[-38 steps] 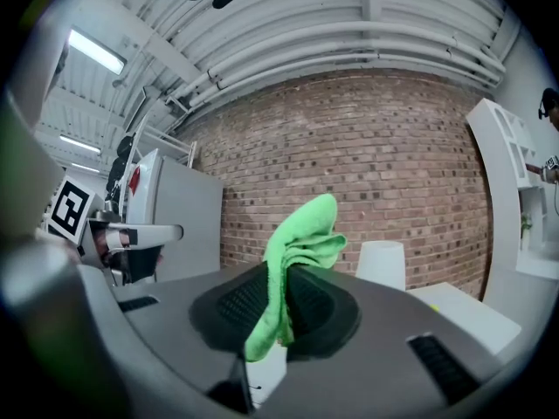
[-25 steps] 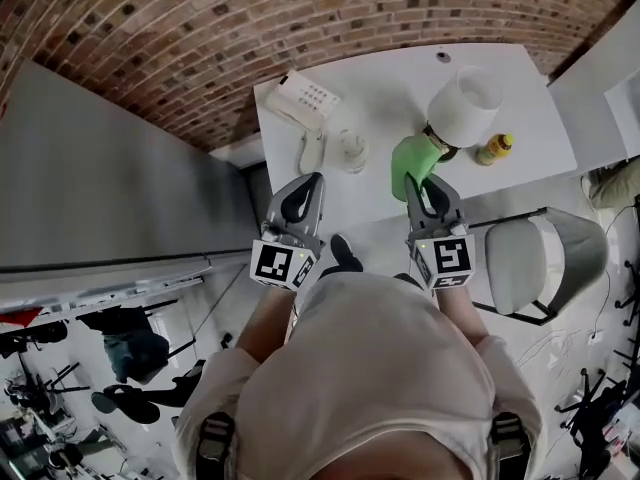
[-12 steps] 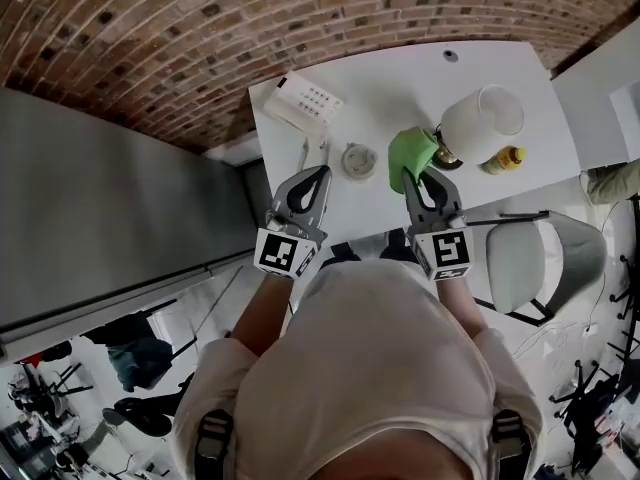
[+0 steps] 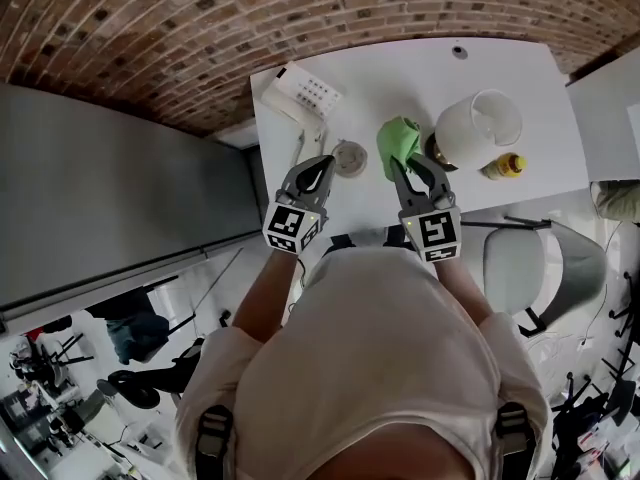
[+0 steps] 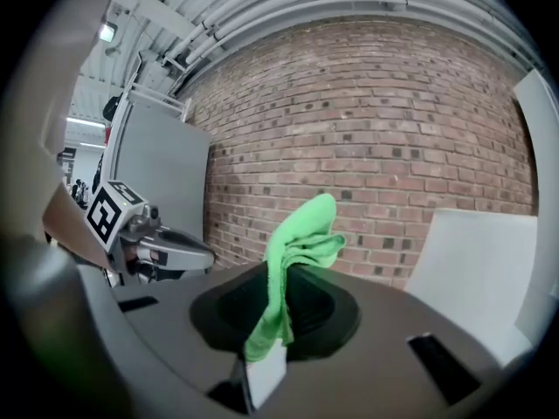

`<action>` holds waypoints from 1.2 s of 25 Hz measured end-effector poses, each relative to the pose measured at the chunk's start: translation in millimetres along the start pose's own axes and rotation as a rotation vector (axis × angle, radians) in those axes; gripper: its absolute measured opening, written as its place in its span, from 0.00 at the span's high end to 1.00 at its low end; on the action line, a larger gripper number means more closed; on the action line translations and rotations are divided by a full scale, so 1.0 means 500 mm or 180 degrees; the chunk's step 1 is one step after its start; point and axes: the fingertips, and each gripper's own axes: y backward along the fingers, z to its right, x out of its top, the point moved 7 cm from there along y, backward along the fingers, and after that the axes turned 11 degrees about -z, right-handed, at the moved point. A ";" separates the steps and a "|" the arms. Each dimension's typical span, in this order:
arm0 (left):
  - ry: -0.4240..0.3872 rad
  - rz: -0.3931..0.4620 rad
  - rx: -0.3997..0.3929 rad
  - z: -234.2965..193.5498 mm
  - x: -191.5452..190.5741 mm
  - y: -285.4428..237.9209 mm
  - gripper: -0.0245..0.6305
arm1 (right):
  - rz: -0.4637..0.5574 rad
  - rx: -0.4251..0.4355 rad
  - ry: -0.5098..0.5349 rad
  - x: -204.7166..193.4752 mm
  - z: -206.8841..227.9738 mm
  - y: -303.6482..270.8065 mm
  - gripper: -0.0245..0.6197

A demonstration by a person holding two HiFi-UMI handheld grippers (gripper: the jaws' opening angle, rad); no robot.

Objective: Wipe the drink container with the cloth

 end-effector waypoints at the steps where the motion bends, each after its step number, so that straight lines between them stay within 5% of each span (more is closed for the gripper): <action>1: -0.0009 -0.0072 -0.0027 0.000 -0.008 -0.012 0.95 | -0.0013 0.0026 0.0004 -0.004 0.004 -0.004 0.90; 8: -0.0084 -0.0617 -0.0063 -0.006 -0.062 -0.072 0.95 | -0.0183 0.0295 0.0062 -0.043 0.008 -0.038 0.90; 16: -0.0057 -0.0919 -0.0113 -0.008 -0.091 -0.109 0.95 | -0.0424 0.0416 0.0110 -0.097 0.019 -0.096 0.90; 30: -0.0041 -0.0994 -0.0097 -0.013 -0.099 -0.119 0.95 | -0.0889 0.0903 0.0127 -0.166 0.028 -0.223 0.90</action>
